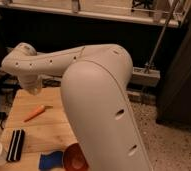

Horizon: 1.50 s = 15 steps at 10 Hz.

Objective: Place the pepper in the ceramic bowl

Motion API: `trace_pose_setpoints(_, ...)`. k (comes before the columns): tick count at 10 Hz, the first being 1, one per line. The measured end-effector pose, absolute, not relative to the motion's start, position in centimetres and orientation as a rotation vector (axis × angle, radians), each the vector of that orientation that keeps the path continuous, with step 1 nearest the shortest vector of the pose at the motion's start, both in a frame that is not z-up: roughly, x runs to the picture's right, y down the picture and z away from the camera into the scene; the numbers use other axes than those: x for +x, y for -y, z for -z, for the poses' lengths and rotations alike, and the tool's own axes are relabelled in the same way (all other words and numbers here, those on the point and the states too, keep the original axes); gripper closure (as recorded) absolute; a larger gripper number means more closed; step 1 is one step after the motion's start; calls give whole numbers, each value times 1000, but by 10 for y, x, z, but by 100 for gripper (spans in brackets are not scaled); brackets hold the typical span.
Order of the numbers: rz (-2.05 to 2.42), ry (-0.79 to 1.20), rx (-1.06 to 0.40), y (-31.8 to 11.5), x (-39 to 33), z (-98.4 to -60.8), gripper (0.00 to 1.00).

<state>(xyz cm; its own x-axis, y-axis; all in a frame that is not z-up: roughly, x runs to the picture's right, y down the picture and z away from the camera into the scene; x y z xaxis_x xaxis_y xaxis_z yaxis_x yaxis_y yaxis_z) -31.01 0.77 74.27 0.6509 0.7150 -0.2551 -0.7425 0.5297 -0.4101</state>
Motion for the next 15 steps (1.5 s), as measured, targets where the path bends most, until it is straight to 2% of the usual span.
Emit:
trace_pose_setpoints(2,-882,-89,-513,-7,-306,-750,96)
trace_pose_setpoints(4,-932,-188,-497,-12,-308,-777,96)
trace_pose_setpoints(5,-964,-240,-495,-19,-314,-793,99)
trace_pose_setpoints(6,-1012,-297,-498,-28,-319,-811,98)
trace_pose_setpoints(7,-1046,-326,-501,-34,-323,-821,93)
trace_pose_setpoints(9,-1157,-356,-520,-50,-340,-839,70)
trace_pose_setpoints(10,-1194,-349,-531,-53,-345,-841,63)
trace_pose_setpoints(11,-1243,-328,-554,-58,-351,-841,50)
trace_pose_setpoints(13,-1291,-312,-562,-60,-347,-837,31)
trace_pose_setpoints(15,-1314,-326,-558,-67,-336,-836,20)
